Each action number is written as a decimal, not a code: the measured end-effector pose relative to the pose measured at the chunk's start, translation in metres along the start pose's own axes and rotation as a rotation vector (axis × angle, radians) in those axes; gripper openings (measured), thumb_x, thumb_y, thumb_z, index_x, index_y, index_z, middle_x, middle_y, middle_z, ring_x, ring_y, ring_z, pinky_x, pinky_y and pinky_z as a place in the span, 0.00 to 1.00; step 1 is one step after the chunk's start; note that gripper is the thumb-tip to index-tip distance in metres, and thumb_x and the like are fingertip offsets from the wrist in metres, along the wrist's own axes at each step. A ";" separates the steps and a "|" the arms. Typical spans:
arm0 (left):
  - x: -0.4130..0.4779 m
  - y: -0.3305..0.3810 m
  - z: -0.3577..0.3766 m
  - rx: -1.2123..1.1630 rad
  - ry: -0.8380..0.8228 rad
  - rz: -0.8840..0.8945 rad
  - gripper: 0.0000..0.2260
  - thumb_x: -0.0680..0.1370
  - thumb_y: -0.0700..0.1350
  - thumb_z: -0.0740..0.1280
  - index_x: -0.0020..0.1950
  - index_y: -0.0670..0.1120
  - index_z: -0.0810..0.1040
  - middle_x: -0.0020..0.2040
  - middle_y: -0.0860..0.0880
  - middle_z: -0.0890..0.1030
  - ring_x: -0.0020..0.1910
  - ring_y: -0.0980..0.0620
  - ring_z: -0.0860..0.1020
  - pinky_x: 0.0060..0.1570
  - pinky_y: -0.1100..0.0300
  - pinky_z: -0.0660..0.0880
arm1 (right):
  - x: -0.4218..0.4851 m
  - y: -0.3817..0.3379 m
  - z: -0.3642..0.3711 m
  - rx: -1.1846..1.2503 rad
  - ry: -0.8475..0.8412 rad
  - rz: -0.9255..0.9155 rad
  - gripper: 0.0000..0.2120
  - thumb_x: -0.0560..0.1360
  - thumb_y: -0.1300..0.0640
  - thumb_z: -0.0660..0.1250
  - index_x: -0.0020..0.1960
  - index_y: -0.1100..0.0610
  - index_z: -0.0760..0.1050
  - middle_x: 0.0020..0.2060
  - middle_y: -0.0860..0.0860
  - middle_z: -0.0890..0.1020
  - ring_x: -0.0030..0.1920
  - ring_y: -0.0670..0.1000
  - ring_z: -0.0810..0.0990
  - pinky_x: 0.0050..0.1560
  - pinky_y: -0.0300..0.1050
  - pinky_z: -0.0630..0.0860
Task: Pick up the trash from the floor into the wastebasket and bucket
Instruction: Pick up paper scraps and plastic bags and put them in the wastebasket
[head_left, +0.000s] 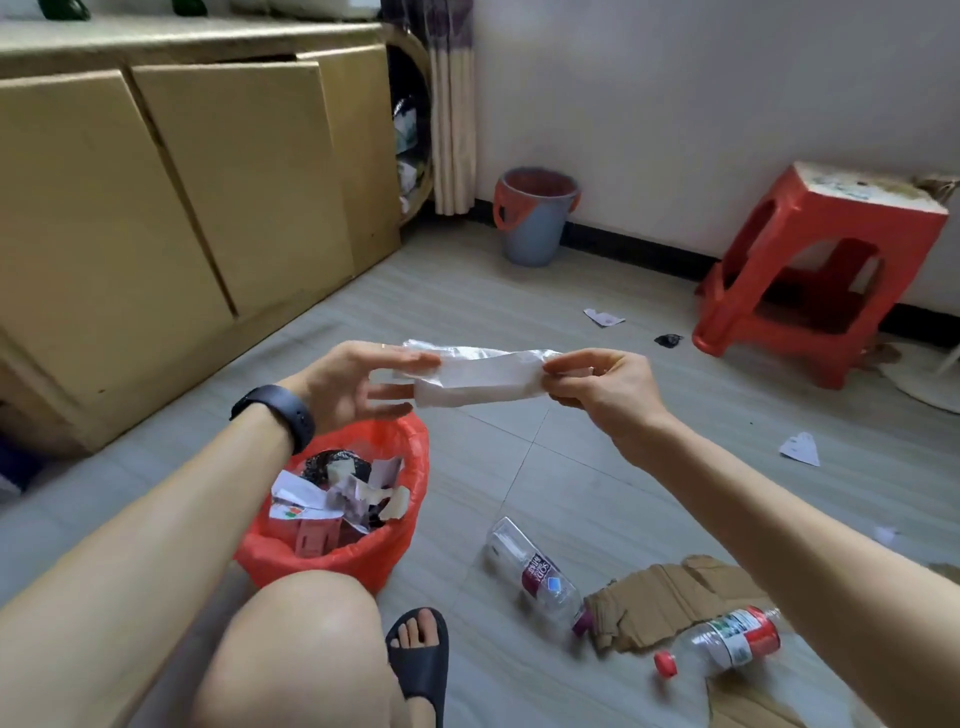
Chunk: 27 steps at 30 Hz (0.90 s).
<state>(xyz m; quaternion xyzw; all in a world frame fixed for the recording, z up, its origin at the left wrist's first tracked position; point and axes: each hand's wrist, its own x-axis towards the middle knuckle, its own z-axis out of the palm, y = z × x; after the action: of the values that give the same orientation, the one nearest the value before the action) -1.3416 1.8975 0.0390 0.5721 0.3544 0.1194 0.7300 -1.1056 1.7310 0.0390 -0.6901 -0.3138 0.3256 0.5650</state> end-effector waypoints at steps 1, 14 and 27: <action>-0.002 -0.009 -0.008 -0.025 0.071 0.031 0.10 0.77 0.38 0.69 0.54 0.47 0.86 0.54 0.48 0.84 0.46 0.50 0.82 0.47 0.59 0.78 | 0.001 0.000 0.013 -0.035 -0.014 -0.021 0.09 0.67 0.68 0.77 0.38 0.54 0.86 0.36 0.54 0.86 0.37 0.52 0.82 0.50 0.46 0.83; -0.044 -0.189 -0.107 1.036 0.354 -0.291 0.15 0.64 0.54 0.75 0.45 0.55 0.75 0.46 0.55 0.79 0.48 0.52 0.78 0.48 0.58 0.75 | -0.019 0.068 0.197 -0.918 -0.527 -0.463 0.15 0.69 0.64 0.67 0.47 0.48 0.86 0.47 0.47 0.85 0.48 0.51 0.81 0.44 0.41 0.75; -0.036 -0.247 -0.108 1.307 0.543 -0.165 0.27 0.71 0.54 0.53 0.69 0.53 0.74 0.72 0.52 0.66 0.73 0.50 0.60 0.72 0.46 0.57 | -0.029 0.149 0.278 -1.232 -0.878 -0.347 0.08 0.75 0.58 0.60 0.44 0.59 0.77 0.45 0.60 0.80 0.45 0.63 0.79 0.37 0.46 0.70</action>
<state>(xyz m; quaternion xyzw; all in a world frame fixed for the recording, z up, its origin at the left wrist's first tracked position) -1.4956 1.8793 -0.1851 0.8140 0.5651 -0.0349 0.1299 -1.3362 1.8433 -0.1460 -0.6284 -0.7371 0.2428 -0.0540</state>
